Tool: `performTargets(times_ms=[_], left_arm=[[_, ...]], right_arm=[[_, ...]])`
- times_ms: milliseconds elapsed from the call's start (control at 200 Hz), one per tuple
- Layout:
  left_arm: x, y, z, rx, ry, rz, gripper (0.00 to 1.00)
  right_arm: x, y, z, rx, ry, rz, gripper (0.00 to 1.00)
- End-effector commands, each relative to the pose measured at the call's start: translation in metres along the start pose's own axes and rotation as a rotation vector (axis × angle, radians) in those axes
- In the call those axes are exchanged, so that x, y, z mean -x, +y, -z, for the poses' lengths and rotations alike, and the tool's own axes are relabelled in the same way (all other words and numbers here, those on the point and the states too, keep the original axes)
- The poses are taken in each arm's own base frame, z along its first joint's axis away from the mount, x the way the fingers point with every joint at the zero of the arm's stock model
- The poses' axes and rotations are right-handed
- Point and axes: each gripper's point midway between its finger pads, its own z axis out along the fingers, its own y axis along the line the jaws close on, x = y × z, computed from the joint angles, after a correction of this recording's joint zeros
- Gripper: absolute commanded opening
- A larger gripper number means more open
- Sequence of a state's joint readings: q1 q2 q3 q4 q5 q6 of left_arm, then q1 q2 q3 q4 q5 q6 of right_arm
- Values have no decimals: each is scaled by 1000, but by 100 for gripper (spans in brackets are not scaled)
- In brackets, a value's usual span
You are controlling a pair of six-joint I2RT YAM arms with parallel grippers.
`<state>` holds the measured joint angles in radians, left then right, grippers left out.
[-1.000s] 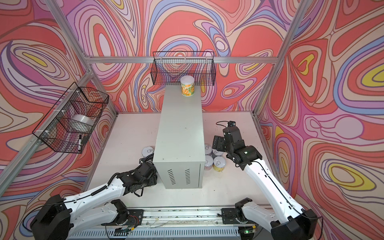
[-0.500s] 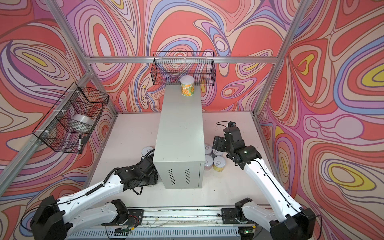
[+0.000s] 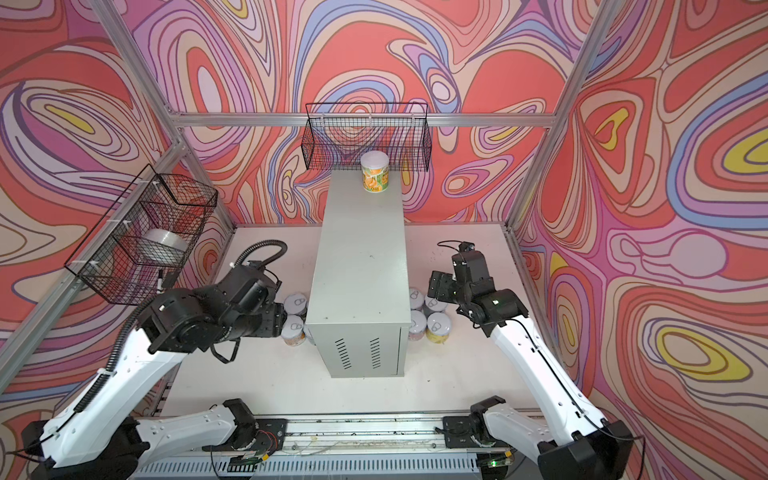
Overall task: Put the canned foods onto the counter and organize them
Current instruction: 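Lift the green-labelled can with the left gripper and carry it over the cabinet top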
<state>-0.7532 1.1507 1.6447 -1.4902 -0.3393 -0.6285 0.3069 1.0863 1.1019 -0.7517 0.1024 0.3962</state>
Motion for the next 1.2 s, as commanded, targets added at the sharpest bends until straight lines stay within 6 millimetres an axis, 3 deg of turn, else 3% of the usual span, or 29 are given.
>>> performTargets(times_ms=[0,230,396,696,936,1032,1192], left_arm=[[10,16,30,64,23,-150,0],[61,-31,55,-96,-50,-231,0],[88,-68,53,-190,-83,-276,0],[110,-116,33,-297,-85,-306,0],[116,-142,16,-335,-71,-314,0],[118,-149,4,-324,-58,-327,25],[128,-155,-5,-304,-80,-342,51]], right_arm=[[13,6,14,29,-30,7,96],[28,11,27,47,-64,8,96],[41,15,41,60,-101,11,96],[63,17,66,59,-175,23,96],[71,24,65,81,-186,42,96],[72,26,63,93,-190,42,96],[76,29,63,103,-203,43,97]])
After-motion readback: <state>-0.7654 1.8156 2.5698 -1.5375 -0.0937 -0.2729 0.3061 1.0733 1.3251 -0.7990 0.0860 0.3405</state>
